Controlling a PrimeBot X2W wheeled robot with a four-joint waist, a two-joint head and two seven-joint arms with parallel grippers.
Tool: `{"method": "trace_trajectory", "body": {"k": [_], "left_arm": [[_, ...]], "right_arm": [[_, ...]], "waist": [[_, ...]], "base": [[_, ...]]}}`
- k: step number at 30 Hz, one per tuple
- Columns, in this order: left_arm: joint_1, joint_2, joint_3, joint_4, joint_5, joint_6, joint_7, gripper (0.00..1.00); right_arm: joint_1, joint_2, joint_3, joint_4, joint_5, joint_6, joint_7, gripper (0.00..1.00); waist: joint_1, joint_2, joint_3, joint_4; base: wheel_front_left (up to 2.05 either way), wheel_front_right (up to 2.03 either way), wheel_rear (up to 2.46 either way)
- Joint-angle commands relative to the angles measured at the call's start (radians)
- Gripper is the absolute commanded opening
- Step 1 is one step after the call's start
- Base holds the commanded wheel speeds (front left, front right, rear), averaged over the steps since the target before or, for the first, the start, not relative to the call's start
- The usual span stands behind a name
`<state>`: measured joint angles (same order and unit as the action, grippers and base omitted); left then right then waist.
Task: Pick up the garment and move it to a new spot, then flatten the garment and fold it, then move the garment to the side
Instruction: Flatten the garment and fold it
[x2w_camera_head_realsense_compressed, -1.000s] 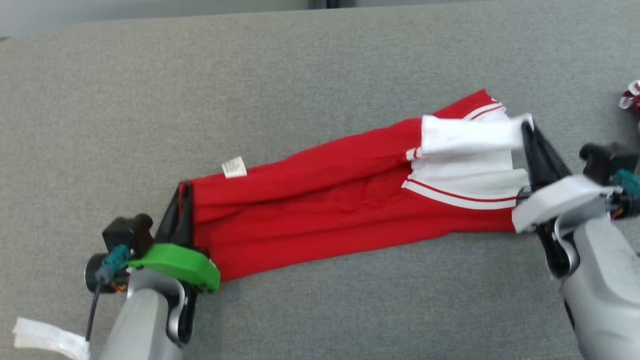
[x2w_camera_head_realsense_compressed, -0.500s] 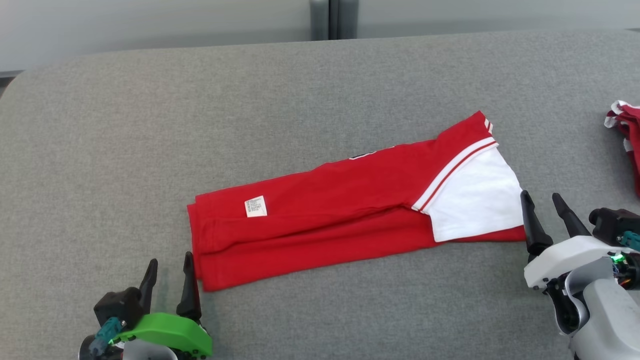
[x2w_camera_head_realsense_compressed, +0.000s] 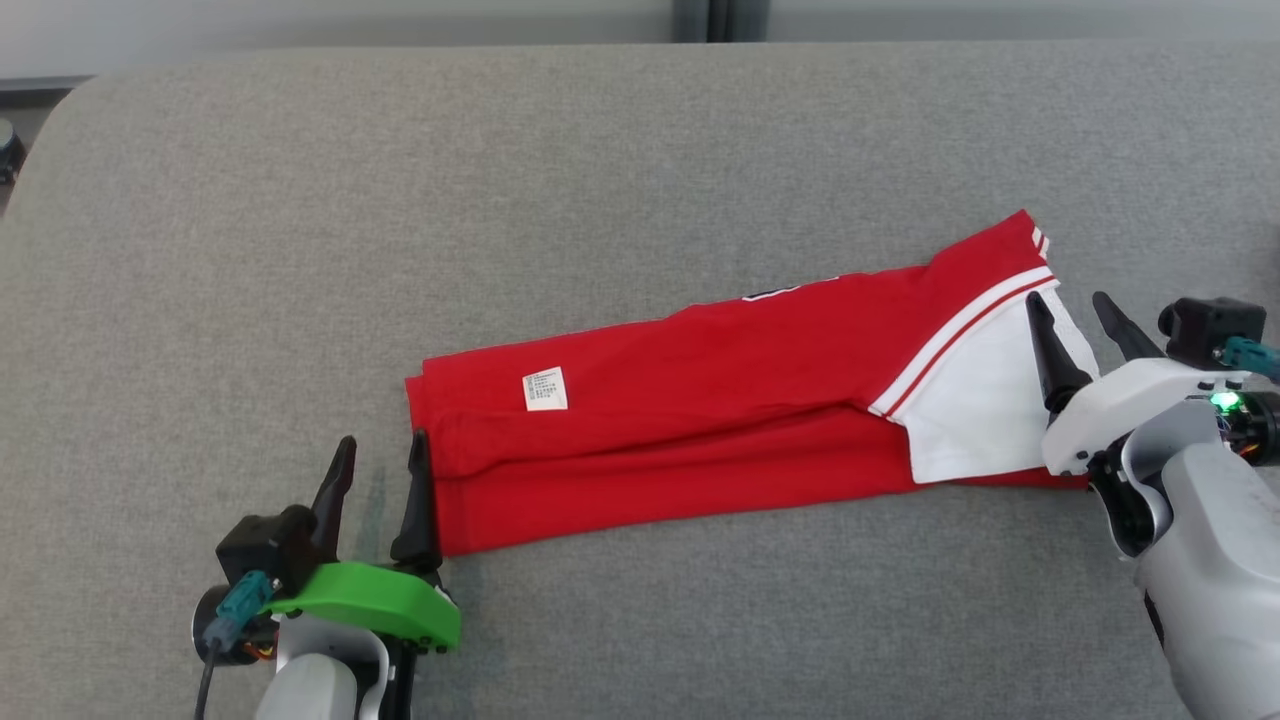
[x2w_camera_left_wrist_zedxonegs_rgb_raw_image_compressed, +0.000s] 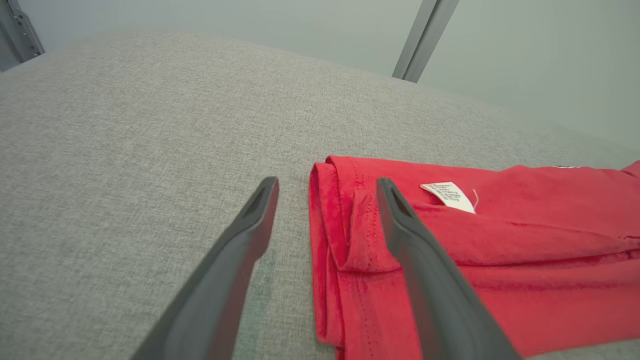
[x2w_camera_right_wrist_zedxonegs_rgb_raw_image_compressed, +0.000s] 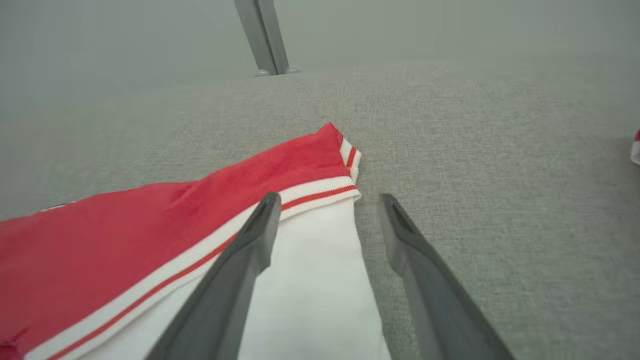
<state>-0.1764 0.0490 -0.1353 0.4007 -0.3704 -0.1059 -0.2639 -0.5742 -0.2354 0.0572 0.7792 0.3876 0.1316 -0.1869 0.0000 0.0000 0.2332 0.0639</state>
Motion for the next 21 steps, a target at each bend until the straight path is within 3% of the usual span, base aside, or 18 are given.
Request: {"method": "trace_trajectory", "body": {"k": [1, 7, 8, 9, 10, 15, 18, 21], "left_arm": [[-0.021, 0.004, -0.006, 0.000, -0.008, 0.001, 0.000, 1.00], [-0.035, 0.004, -0.033, 0.006, -0.021, 0.002, 0.000, 1.00], [-0.034, 0.004, -0.033, 0.007, -0.019, 0.003, 0.000, 1.00], [-0.031, 0.003, -0.032, 0.007, -0.018, 0.004, 0.000, 1.00], [-0.027, 0.004, -0.028, 0.008, -0.017, 0.005, 0.000, 1.00], [-0.008, 0.003, -0.017, 0.013, -0.002, 0.003, 0.000, 1.00], [-0.002, 0.004, -0.021, 0.015, 0.001, -0.001, 0.000, 1.00], [0.003, 0.003, -0.032, 0.015, 0.000, -0.004, 0.000, 1.00]], "right_arm": [[-0.016, -0.002, -0.005, 0.029, -0.016, -0.002, 0.007, 1.00], [-0.034, 0.049, 0.014, 0.162, -0.010, -0.001, 0.063, 1.00], [-0.019, 0.064, 0.036, 0.170, 0.006, 0.002, 0.076, 0.87], [-0.008, 0.074, 0.054, 0.172, 0.025, 0.002, 0.082, 0.47], [0.005, 0.080, 0.069, 0.172, 0.048, 0.002, 0.086, 0.00], [0.016, 0.015, 0.059, 0.165, 0.106, 0.000, -0.004, 0.00], [0.006, -0.052, 0.000, 0.169, 0.104, -0.003, -0.059, 0.00], [0.006, -0.078, -0.074, 0.153, 0.079, -0.002, -0.078, 0.00]], "waist": [[0.0000, 0.0000, 0.028, 0.024], [0.0000, 0.0000, 0.049, 0.042], [0.0000, 0.0000, 0.050, 0.042], [0.0000, 0.0000, 0.050, 0.041], [0.0000, 0.0000, 0.049, 0.038], [0.0000, 0.0000, 0.033, 0.008], [0.0000, 0.0000, 0.015, -0.016], [0.0000, 0.0000, -0.003, -0.039]], "base": [[0.00, 0.00, 0.00], [0.00, 0.00, 0.00], [0.00, 0.00, 0.00], [0.00, 0.00, 0.00], [0.00, 0.00, 0.00], [0.00, 0.00, 0.00], [0.00, 0.00, 0.00], [0.00, 0.00, 0.00]]}}
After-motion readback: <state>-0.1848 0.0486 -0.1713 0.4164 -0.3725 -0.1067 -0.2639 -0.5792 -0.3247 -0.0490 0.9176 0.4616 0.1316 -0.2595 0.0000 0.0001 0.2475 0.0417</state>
